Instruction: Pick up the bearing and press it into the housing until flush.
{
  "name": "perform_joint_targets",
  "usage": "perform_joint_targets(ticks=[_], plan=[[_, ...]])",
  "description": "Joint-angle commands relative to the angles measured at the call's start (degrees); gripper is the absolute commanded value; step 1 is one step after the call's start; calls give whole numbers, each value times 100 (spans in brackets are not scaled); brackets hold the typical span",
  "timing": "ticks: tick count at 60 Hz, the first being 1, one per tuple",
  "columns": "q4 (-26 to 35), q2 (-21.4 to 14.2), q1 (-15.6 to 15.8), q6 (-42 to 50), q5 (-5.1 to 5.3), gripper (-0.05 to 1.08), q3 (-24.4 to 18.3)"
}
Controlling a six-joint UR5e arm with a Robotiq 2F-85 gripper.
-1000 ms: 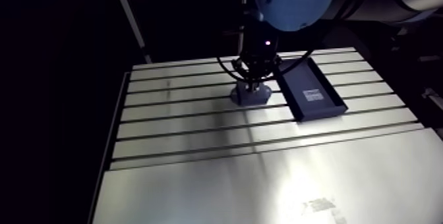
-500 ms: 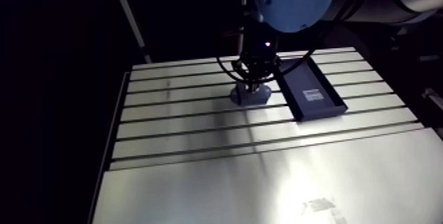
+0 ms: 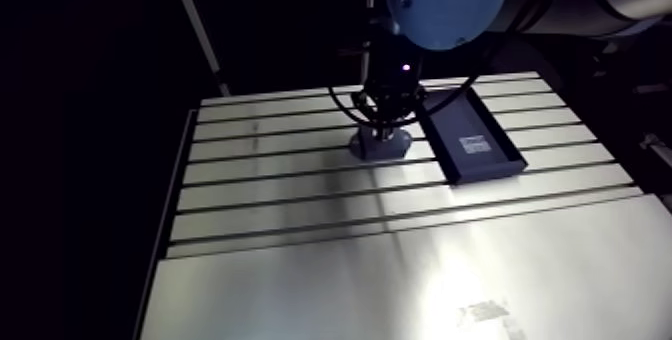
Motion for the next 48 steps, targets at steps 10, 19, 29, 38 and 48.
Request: perform_joint_targets(ticks=[10,19,29,38,48], plan=[[57,-51,4,-12,22,106,-103],[74,-68,12,-12,13,106,-113],[108,-87,23,-20,6,106,-166],[172,-120,23,-20,5,106,-192],[227,-198,23,-20,-4,100,-208]])
